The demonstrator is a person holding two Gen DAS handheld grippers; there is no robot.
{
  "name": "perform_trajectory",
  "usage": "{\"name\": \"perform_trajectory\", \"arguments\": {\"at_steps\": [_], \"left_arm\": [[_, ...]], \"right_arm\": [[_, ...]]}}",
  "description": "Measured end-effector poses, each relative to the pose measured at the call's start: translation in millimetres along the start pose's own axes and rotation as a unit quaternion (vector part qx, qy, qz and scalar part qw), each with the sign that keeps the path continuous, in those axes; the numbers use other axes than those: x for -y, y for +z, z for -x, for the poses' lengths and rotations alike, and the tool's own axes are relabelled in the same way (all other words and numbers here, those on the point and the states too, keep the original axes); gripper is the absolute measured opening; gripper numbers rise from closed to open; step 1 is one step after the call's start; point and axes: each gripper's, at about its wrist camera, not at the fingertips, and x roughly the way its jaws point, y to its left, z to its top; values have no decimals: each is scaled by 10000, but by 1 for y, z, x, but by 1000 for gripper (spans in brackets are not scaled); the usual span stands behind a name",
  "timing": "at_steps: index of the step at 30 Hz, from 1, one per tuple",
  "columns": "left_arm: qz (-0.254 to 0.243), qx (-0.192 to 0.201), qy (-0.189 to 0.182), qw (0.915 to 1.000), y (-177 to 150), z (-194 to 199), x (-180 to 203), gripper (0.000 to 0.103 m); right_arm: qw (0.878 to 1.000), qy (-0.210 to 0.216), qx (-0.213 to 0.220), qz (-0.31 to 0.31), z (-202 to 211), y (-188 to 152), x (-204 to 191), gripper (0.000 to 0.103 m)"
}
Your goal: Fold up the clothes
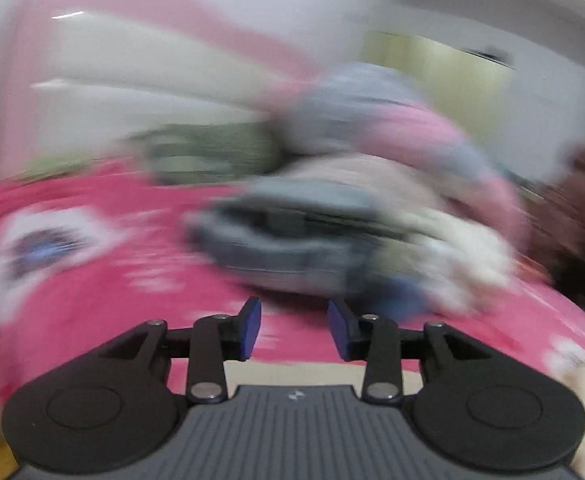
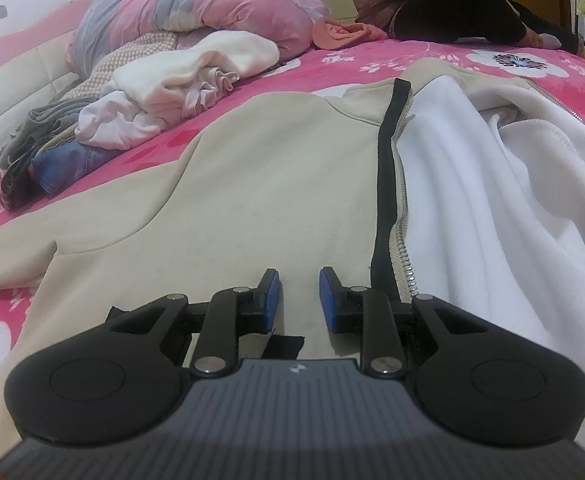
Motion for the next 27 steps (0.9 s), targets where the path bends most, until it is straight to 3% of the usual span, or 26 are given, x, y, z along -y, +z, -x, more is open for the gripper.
{"name": "perform_trajectory", "arguments": {"at_steps": [2, 4, 6, 7, 8, 12, 14, 15, 16, 18, 19, 20, 24, 27], "left_arm": [[-369, -477, -736, 9955, -12, -22, 38, 42], [-659, -1005, -1040, 9873, -33, -50, 67, 42], [-737, -1246, -959, 9848, -49, -69, 71, 38], [-606, -1222, -884, 9867, -50, -70, 61, 23], [-476, -1198, -808, 9884, -51, -70, 51, 17], [-8, -1105, -353, 9932, -48, -67, 6, 16], [211, -1090, -119, 9937, -43, -61, -18, 4], [306, -1095, -84, 9935, -39, -59, -22, 4], [378, -1090, -38, 9933, -34, -57, -24, 4], [311, -944, 152, 9949, -25, -51, -14, 18], [205, -800, 202, 9964, -22, -49, -3, 38], [83, -642, 223, 9977, -20, -46, 8, 47], [-467, -641, -560, 9953, -11, -62, 78, 47], [-1117, -1028, -1416, 9782, -13, -95, 142, 47]], "right_arm": [[10000, -12, 8, 11, 0, 0, -1, 21], [10000, -10, 16, 6, 0, 0, 0, 21], [10000, -7, 18, 6, 0, 0, 0, 21], [10000, -6, 20, 7, 0, 0, 0, 21], [10000, -4, 22, 7, 0, -1, 1, 21], [10000, 35, 45, -27, 1, -1, 3, 21], [9999, 93, 68, -93, 1, -1, 6, 21], [9998, 131, 80, -145, 1, -1, 8, 21], [9996, 168, 92, -195, 1, -2, 10, 21], [9993, 219, 108, -267, 1, -2, 12, 21], [9993, 231, 112, -282, 1, -2, 13, 21], [9993, 231, 114, -281, 1, -2, 13, 21], [9993, 235, 119, -279, 1, -2, 12, 21], [9991, 268, 131, -300, 1, -3, 13, 21]]}}
